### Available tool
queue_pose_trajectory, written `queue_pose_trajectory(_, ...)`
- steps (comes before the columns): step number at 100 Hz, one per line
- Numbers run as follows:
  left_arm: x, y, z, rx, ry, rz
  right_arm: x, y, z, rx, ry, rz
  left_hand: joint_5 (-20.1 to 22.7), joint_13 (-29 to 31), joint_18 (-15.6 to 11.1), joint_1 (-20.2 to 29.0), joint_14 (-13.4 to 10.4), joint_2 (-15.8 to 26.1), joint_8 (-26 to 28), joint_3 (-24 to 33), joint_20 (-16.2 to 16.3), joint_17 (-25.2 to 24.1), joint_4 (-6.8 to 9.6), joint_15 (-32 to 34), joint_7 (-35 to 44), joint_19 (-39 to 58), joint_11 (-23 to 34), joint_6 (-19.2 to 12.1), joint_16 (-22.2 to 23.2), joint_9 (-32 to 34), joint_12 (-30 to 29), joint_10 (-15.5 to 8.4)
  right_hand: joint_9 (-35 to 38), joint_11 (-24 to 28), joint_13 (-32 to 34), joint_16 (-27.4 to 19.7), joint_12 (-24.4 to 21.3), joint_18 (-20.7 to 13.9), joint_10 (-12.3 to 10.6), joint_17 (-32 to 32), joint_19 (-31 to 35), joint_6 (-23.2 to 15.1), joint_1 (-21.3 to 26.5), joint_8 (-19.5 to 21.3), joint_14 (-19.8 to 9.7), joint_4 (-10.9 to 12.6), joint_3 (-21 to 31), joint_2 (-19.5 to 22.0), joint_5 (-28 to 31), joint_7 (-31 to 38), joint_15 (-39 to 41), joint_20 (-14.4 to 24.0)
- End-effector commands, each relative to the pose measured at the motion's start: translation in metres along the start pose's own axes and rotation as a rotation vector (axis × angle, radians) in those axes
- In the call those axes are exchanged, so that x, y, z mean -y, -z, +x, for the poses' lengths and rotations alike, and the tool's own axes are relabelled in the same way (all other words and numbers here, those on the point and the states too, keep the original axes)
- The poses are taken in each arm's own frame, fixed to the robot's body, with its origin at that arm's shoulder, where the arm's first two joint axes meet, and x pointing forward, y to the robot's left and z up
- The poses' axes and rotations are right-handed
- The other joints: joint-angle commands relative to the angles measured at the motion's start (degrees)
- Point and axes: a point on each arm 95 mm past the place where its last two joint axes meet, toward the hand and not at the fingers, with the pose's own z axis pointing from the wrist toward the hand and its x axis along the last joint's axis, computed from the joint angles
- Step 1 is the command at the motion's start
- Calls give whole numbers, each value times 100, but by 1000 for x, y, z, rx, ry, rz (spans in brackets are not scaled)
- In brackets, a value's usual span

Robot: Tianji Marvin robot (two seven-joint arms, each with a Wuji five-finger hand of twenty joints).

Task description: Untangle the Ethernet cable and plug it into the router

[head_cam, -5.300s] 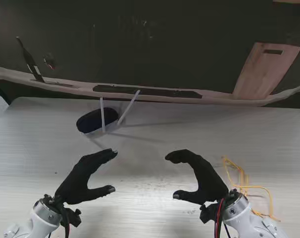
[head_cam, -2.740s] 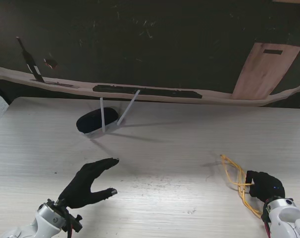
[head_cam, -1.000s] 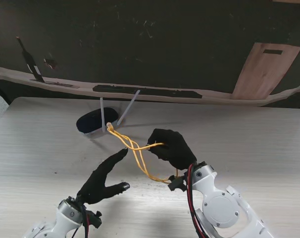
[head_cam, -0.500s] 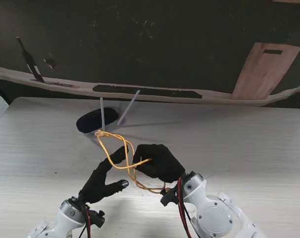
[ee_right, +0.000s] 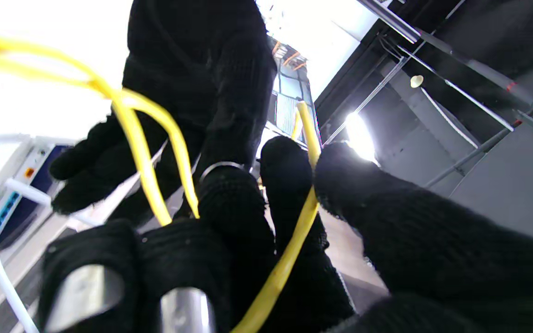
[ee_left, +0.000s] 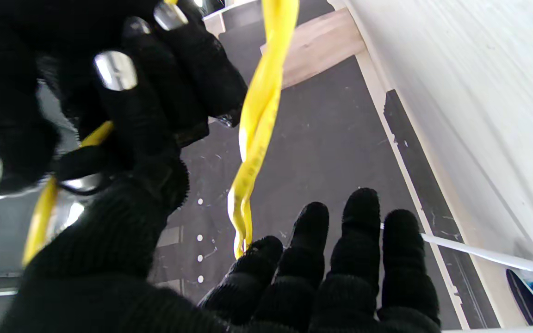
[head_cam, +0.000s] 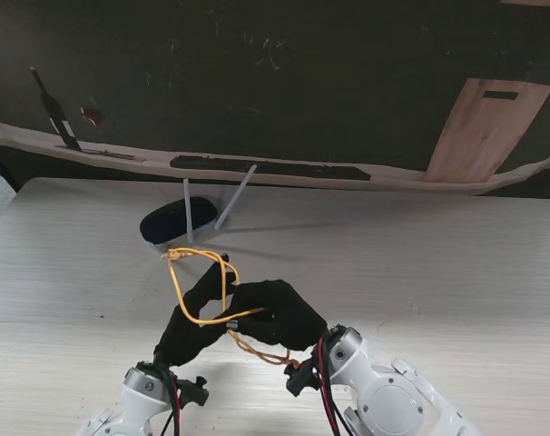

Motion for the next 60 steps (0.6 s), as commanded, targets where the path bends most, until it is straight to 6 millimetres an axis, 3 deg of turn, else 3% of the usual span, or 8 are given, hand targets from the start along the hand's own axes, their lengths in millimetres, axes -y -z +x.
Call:
queue_pose_trajectory(1,-5,-3,2,9,18,10,11,0,-2,7,-32,42,68,142,-227,-30,18,-120,-88,192,152,55,-48,136,-83,257,119,-126,98,139,119,18,988,695,-154,142,-32,-470,824,155,1178,-109,-127,71,-1119,-128,119,-43,82,98,337,-1)
queue_pose_trajectory(16,-7,-6,5,12,26,50,22,-1,-3,13,-75,112,105,356,-264,566,-55,-267,3,616,283,282,-7,329,56,536,268,-168,172,158,221,-44,996,694,-153,158,-32,-534,802,161,1228,-127,-140,74,-1144,-129,128,-38,92,88,331,21)
queue_pose_trajectory(35,-9,-10,9,6,49,97,26,2,-2,48,-138,163,249,1266,-144,2212,-161,-247,608,1205,498,1244,-98,834,1104,1043,750,-290,364,600,496,-128,965,650,-145,143,-45,-571,858,162,1267,-10,-50,69,-1215,-114,51,-19,73,35,289,56)
queue_pose_trajectory(39,-9,-11,10,4,70,107,26,2,-3,59,-148,164,259,1601,-50,2558,-161,-125,877,1122,552,1558,-103,1059,1594,1232,932,-308,433,856,594,-137,965,626,-144,130,-53,-532,889,154,1281,27,0,69,-1210,-101,10,-32,69,24,279,94)
queue_pose_trajectory(42,-9,-11,10,3,88,113,25,3,-3,69,-155,162,314,1831,49,2898,-158,-167,1072,955,579,1800,-256,1234,1958,1381,920,-333,488,1139,897,-157,962,621,-145,125,-55,-519,896,156,1298,34,29,69,-1203,-95,-1,-56,67,23,278,119)
queue_pose_trajectory(50,-9,-12,12,-10,136,128,24,5,-5,97,-177,160,425,2269,411,3325,-117,-259,1421,806,738,2341,-436,1756,2622,1951,780,-397,869,1657,1390,-206,951,595,-148,109,-62,-480,949,156,1330,84,109,47,-1136,-78,-52,-116,59,12,284,229)
queue_pose_trajectory(56,-8,-11,13,-15,154,141,22,6,-6,117,-187,158,607,2533,678,3493,-48,-205,1597,587,934,2604,-476,2202,2961,2474,692,-469,1169,1951,1542,-225,950,588,-152,112,-64,-487,962,167,1382,84,137,38,-1094,-71,-59,-174,58,19,299,300)
queue_pose_trajectory(60,-7,-11,14,-15,156,153,21,8,-7,128,-187,164,669,2738,822,3589,-23,-112,1650,261,1143,2778,-453,2606,3052,2931,636,-486,1444,2077,1632,-232,949,586,-160,138,-61,-516,964,198,1407,77,130,18,-978,-64,-63,-209,51,21,324,592)
